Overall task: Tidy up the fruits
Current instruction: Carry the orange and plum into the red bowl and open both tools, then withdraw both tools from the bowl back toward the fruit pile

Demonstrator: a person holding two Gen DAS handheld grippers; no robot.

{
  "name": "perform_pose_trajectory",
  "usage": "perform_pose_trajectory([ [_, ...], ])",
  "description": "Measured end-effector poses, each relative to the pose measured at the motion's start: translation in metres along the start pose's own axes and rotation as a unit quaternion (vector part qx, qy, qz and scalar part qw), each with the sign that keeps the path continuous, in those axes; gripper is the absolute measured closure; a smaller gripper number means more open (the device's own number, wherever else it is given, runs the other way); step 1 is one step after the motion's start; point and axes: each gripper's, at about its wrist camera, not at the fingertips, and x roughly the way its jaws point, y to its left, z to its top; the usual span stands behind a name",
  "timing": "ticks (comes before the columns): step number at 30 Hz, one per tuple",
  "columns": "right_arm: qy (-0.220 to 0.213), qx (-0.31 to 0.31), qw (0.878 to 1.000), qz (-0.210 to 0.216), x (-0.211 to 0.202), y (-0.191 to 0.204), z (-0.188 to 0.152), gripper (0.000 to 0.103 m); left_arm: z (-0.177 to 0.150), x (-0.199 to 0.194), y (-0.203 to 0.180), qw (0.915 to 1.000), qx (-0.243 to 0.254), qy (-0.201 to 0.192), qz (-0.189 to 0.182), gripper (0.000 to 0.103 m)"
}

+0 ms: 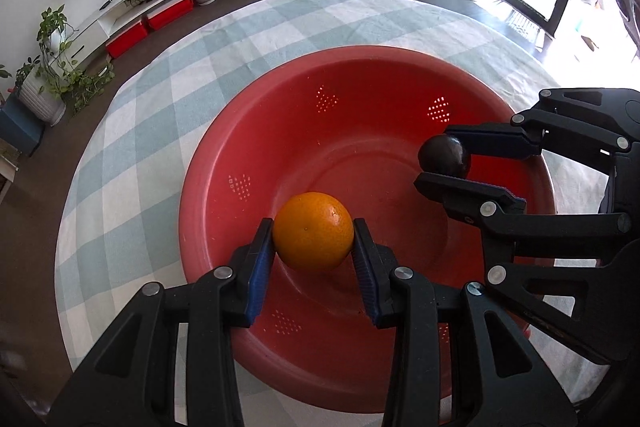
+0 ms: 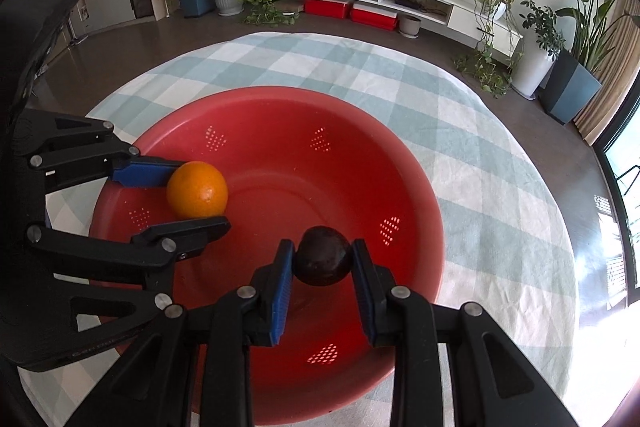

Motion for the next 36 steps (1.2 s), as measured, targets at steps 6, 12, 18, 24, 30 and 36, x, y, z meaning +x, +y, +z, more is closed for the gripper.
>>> perform_pose_trajectory([
  [6,-0.003,0.007,1.000,0.006,-0.001,-0.003,0.001,0.070,0.001,0.003,-0.001,1.0000,0.007,-0.001,0.006,0.067],
  [12,-0.009,0.010,1.000,0.001,-0.002,-0.004,0.001,0.068,0.000,0.003,-0.004,0.9998,0.011,-0.002,0.015,0.063],
  [18,-0.012,0.028,0.999,0.014,-0.004,-0.010,0.002,0.064,0.000,-0.003,0.002,0.9998,-0.003,-0.011,0.017,0.058],
  [24,-0.019,0.034,0.999,0.025,-0.010,-0.011,0.001,0.055,-0.006,-0.017,0.003,0.9994,-0.006,-0.021,0.028,0.056],
  [30,-0.044,0.054,0.997,0.035,-0.023,-0.016,0.001,0.040,-0.018,-0.045,0.008,0.9983,-0.025,-0.047,0.025,0.045],
  [36,-0.075,0.072,0.994,0.044,-0.047,-0.018,-0.006,0.039,-0.048,-0.094,0.006,0.9951,-0.046,-0.088,0.007,0.035],
])
